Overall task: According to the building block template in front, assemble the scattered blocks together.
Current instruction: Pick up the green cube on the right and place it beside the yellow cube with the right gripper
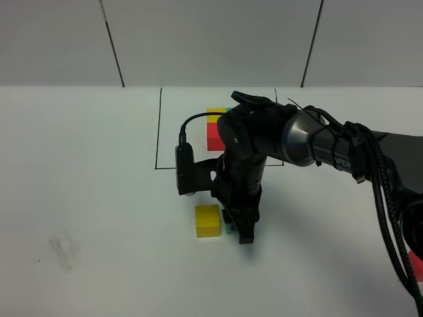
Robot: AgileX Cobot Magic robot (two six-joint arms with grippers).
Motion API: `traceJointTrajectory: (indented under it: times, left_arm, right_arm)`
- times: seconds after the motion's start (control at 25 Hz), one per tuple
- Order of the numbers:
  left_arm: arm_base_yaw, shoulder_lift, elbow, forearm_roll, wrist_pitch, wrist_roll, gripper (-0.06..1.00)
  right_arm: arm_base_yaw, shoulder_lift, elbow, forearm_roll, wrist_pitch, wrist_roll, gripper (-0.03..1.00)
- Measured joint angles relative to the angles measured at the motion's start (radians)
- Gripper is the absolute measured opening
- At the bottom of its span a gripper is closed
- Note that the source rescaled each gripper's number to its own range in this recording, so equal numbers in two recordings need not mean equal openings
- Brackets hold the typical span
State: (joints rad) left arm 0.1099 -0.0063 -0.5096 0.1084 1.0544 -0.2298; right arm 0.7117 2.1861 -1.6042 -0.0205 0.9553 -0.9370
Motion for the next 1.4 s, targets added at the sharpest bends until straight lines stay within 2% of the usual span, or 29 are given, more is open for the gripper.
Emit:
traceJointTrajectory:
  times: [0.36,1.4]
  left_arm:
    - [0.000,0.000,0.000,0.000,0.000,0.000,0.65]
    - [0.000,0.000,0.000,0.000,0.000,0.000,0.65]
  right_arm:
    - [0.000,0.000,0.000,0.021,-0.028,0.000,0.25]
    - [0.000,0.041,-0.007,0.041,-0.027,-0.005,0.25]
